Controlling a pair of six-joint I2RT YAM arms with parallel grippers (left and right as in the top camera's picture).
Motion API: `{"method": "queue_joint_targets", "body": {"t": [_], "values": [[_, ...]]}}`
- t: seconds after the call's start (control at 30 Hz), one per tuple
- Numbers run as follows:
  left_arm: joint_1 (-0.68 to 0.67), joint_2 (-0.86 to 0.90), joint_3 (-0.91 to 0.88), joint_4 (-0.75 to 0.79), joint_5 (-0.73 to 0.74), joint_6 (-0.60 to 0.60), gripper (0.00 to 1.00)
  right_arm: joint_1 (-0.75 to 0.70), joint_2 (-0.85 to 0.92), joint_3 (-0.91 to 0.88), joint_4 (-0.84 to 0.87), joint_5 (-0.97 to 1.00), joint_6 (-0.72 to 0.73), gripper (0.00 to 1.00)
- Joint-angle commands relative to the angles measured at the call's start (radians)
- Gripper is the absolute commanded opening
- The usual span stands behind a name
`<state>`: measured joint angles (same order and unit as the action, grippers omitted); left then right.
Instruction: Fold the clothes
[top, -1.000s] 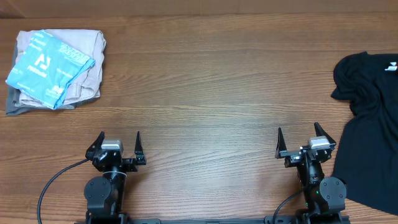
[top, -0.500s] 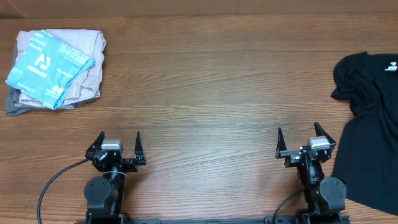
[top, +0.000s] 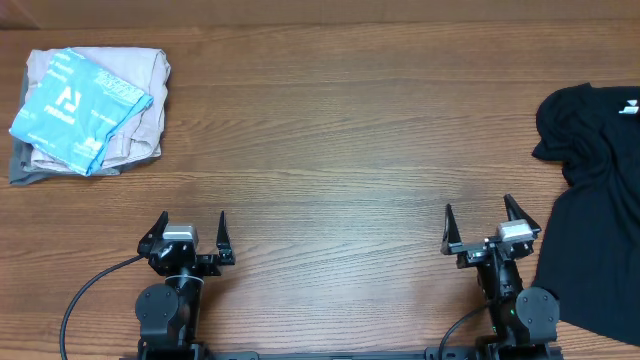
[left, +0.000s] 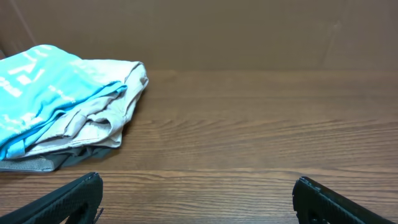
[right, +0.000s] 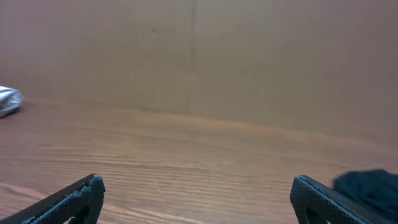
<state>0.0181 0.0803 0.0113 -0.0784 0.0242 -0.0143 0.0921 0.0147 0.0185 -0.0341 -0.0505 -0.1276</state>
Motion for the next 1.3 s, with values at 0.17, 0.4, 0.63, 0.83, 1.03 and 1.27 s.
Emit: {"method": "queue_joint_targets", "body": {"t": [0.17, 0.4, 0.63, 0.83, 1.03, 1.27], "values": [[-0.007, -0.010, -0.006, 0.002, -0.009, 0.026, 1.00, -0.003, -0.006, 0.321, -0.176, -0.067, 0.076, 1.00], [-0.007, -0.010, -0.006, 0.002, -0.009, 0.026, 1.00, -0.003, 0.096, 0.721, -0.437, -0.002, 0.076, 1.00], [-0.007, -0.010, -0.006, 0.002, -0.009, 0.026, 1.00, -0.003, 0.295, 1.102, -0.723, 0.016, 0.029, 1.00], [-0.007, -0.010, -0.006, 0.002, -0.009, 0.026, 1.00, -0.003, 0.518, 1.322, -0.897, 0.119, -0.008, 1.00], [-0.007, -0.010, -0.006, 0.002, -0.009, 0.026, 1.00, -0.003, 0.779, 1.480, -1.014, 0.186, -0.012, 1.00], [-0.007, -0.010, -0.006, 0.002, -0.009, 0.026, 1.00, -0.045, 1.123, 1.611, -1.143, 0.256, -0.038, 1.00]]}}
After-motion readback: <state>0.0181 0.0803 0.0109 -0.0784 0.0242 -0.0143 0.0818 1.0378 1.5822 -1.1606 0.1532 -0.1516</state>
